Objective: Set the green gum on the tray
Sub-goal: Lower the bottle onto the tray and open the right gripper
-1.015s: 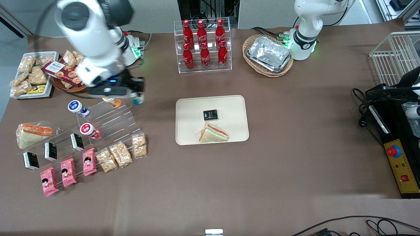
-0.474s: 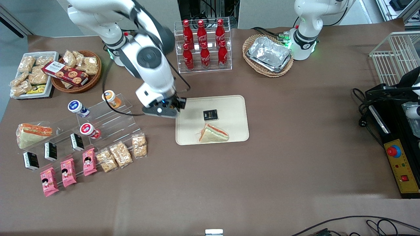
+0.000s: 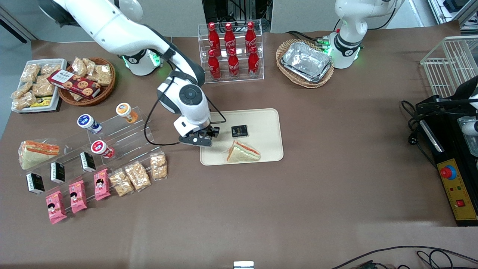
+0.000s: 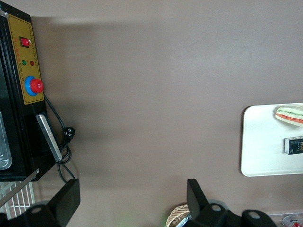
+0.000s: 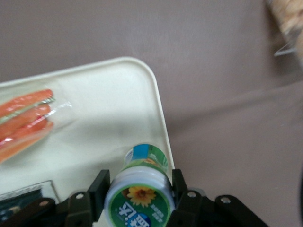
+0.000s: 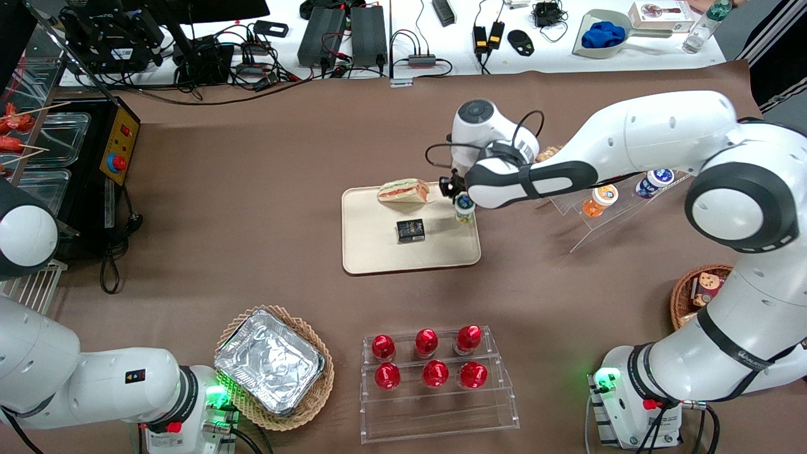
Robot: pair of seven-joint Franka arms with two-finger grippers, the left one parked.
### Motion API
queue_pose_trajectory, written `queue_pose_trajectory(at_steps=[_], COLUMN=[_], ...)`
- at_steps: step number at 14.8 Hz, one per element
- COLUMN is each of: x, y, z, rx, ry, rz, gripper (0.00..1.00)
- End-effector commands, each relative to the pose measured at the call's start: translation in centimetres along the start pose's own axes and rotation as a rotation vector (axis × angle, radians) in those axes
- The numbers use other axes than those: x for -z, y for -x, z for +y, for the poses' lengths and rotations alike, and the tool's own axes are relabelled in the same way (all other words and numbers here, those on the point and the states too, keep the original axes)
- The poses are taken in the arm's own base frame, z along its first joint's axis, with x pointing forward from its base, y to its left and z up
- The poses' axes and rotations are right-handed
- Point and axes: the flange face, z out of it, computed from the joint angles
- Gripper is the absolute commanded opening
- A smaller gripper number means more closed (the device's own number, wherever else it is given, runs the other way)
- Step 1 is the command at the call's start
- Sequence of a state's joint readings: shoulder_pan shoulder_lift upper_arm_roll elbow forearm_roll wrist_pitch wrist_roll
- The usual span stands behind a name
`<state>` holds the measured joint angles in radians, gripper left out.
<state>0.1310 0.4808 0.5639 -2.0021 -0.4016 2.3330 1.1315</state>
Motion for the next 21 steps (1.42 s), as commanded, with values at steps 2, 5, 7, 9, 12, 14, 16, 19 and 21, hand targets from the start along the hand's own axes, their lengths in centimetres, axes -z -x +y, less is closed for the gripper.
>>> queue_pose_trajectory(at_steps=[2, 5, 7, 9, 12, 14, 16, 19, 21], x=[-2.4, -2.4, -2.1, -1.3, 2.8, 6.1, 9.6, 16.3, 20.4], y=[1.4, 1.2, 1.1, 1.0, 0.3, 0.0, -0.4, -2.0, -4.1], z=[-0.2, 0.0, 0.0, 0.1, 1.6, 2.6, 3.8, 8.1, 13.3], rx=[-0.013, -0.034, -0.036, -0.039, -0.036, -0.025, -0.018, 0.022, 0.036], ry=[-0.017, -0.02, -0.021, -0.013, 0.045, 0.076, 0.061, 0.023, -0.001], rz=[-0.003, -0.003, 0.002, 0.015, 0.068, 0.093, 0.073, 0.02, 0.001], gripper=[0.0, 0.99, 1.0, 1.0, 1.0, 1.0, 1.0, 1.0, 1.0])
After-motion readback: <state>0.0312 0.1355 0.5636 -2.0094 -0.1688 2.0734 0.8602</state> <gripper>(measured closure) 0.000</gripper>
